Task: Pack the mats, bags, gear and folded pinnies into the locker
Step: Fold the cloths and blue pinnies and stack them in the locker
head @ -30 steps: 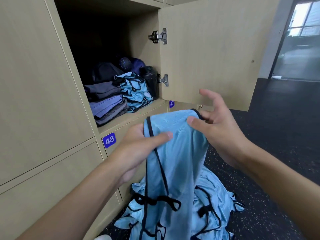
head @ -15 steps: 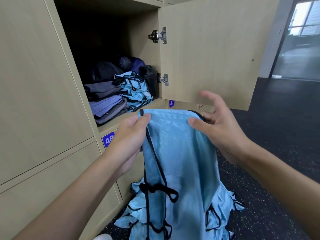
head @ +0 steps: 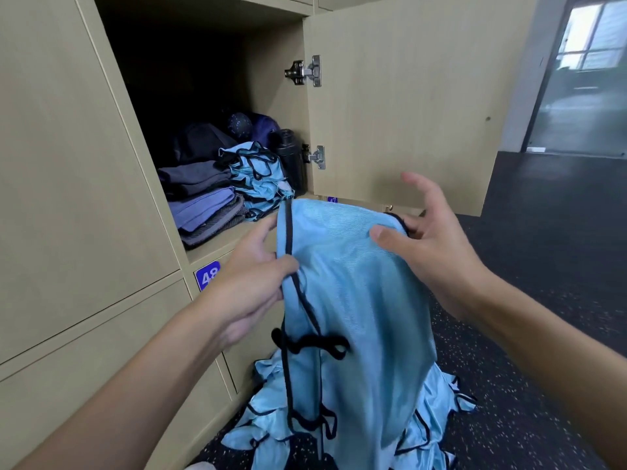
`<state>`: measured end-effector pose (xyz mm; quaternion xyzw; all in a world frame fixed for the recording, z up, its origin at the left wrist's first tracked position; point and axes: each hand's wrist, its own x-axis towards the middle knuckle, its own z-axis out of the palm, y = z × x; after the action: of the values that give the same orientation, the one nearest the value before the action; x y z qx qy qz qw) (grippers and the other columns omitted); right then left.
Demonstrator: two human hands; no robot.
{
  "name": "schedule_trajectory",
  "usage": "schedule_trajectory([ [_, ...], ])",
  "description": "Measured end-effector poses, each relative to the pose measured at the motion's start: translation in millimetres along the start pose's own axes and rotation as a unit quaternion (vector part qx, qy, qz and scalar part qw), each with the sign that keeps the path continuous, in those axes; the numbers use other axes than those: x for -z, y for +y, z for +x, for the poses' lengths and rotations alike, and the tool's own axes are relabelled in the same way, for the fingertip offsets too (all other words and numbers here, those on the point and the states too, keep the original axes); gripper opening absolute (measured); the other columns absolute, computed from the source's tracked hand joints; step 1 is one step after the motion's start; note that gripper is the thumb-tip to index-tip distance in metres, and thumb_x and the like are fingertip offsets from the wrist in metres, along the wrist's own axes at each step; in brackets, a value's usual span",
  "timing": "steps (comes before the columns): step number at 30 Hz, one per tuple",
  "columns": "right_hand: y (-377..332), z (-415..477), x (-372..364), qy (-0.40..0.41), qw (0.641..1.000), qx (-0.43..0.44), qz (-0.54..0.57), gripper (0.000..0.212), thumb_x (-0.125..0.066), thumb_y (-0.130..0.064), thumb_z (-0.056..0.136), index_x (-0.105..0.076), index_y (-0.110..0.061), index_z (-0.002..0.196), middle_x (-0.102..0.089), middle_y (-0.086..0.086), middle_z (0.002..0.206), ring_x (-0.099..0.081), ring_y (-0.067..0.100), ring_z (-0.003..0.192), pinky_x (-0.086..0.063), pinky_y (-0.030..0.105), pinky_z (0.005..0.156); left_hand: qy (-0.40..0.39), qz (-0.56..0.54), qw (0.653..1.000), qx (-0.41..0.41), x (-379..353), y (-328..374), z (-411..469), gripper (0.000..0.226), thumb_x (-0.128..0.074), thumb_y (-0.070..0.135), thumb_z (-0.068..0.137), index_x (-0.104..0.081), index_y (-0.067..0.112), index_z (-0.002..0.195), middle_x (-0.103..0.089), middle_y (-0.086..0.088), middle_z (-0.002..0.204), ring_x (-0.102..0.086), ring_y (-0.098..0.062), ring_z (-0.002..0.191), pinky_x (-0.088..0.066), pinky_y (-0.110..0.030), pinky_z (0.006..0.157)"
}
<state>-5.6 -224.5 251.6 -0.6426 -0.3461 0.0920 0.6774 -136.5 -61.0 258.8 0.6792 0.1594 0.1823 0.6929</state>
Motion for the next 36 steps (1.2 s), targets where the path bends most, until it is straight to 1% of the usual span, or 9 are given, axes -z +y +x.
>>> schedule_trajectory([
  [7, 6, 3, -1, 0.021, 0.999, 0.005, -0.024, 0.066, -0.075, -0.018, 0.085, -0.039, -0.061, 0.120, -0.073, 0.011, 0.103, -0.071, 0.034, 0.092, -0.055, 0.056, 0.090, 0.057, 0.022, 0.995, -0.075, 2, 5, 1, 0.047, -0.038, -0.011, 0.095, -0.053, 0.032, 0.108, -0.054, -0.014, 0.085, -0.051, -0.027, 0.069, -0.047, -0.034, 0.058],
  [10, 7, 3, 3, -0.007, 1.000, -0.019, -0.004, 0.076, -0.081, -0.026, 0.079, -0.035, -0.057, 0.130, -0.075, 0.008, 0.101, -0.072, 0.027, 0.094, -0.054, 0.050, 0.095, 0.061, 0.054, 0.993, -0.091, 1, 5, -1, 0.053, -0.034, -0.011, 0.095, -0.074, 0.020, 0.080, -0.069, -0.015, 0.090, -0.061, -0.033, 0.086, -0.050, -0.042, 0.082],
  [14, 10, -2, -3, -0.087, 0.995, -0.056, 0.001, 0.090, -0.077, 0.000, 0.079, -0.029, -0.043, 0.143, -0.075, 0.013, 0.100, -0.072, 0.026, 0.094, -0.056, 0.038, 0.086, 0.027, 0.003, 0.997, -0.066, 4, 7, -2, 0.045, -0.052, -0.008, 0.095, -0.065, 0.020, 0.127, -0.074, -0.009, 0.111, -0.071, -0.025, 0.105, -0.054, -0.042, 0.098],
  [16, 9, -3, -7, -0.061, 0.997, -0.040, 0.017, 0.082, -0.069, 0.008, 0.084, -0.033, -0.041, 0.139, -0.075, 0.015, 0.102, -0.072, 0.027, 0.091, -0.058, 0.040, 0.083, 0.004, 0.064, 0.996, -0.060, 7, 3, -4, 0.074, -0.075, -0.002, 0.080, -0.052, 0.034, 0.140, -0.067, 0.001, 0.129, -0.066, -0.019, 0.117, -0.049, -0.043, 0.105],
  [20, 5, -2, -7, 0.000, 0.999, -0.033, 0.039, 0.078, -0.072, -0.002, 0.085, -0.035, -0.049, 0.135, -0.072, 0.014, 0.108, -0.072, 0.031, 0.095, -0.058, 0.047, 0.086, 0.000, 0.049, 0.997, -0.061, 4, 0, -4, 0.082, -0.074, -0.011, 0.080, -0.047, 0.033, 0.144, -0.063, 0.004, 0.135, -0.062, -0.018, 0.122, -0.046, -0.044, 0.109],
  [24, 8, -6, -10, -0.056, 0.993, -0.088, 0.049, 0.105, -0.084, -0.023, 0.063, -0.022, -0.053, 0.142, -0.075, 0.011, 0.103, -0.074, 0.025, 0.092, -0.059, 0.039, 0.080, 0.011, -0.045, 0.995, -0.085, 0, 8, -5, 0.076, -0.060, -0.017, 0.086, -0.044, 0.027, 0.146, -0.068, 0.003, 0.128, -0.067, -0.016, 0.113, -0.053, -0.037, 0.099],
  [28, 16, -10, -16, -0.128, 0.985, -0.112, 0.017, 0.111, -0.082, -0.006, 0.072, -0.014, -0.054, 0.145, -0.075, 0.015, 0.097, -0.073, 0.033, 0.093, -0.056, 0.050, 0.089, 0.031, -0.100, 0.990, -0.090, 3, 13, -2, 0.075, -0.058, -0.015, 0.088, -0.041, 0.024, 0.149, -0.067, 0.000, 0.129, -0.069, -0.018, 0.111, -0.057, -0.034, 0.091],
  [33, 14, -8, -18, -0.048, 0.997, -0.058, 0.018, 0.090, -0.065, 0.010, 0.085, -0.030, -0.053, 0.138, -0.066, 0.031, 0.102, -0.064, 0.053, 0.089, -0.052, 0.068, 0.079, 0.097, -0.048, 0.993, -0.051, 5, 9, 0, 0.064, -0.066, -0.006, 0.088, -0.051, 0.029, 0.140, -0.071, -0.004, 0.118, -0.074, -0.016, 0.095, -0.061, -0.031, 0.079],
  [36, 11, -9, -17, -0.030, 0.999, -0.031, 0.018, 0.083, -0.061, 0.007, 0.090, -0.030, -0.052, 0.139, -0.066, 0.025, 0.099, -0.062, 0.049, 0.076, -0.059, 0.056, 0.069, 0.048, -0.024, 0.998, 0.012, 4, 3, -2, 0.056, -0.066, 0.001, 0.091, -0.053, 0.037, 0.133, -0.074, -0.015, 0.108, -0.075, -0.025, 0.088, -0.062, -0.036, 0.076],
])
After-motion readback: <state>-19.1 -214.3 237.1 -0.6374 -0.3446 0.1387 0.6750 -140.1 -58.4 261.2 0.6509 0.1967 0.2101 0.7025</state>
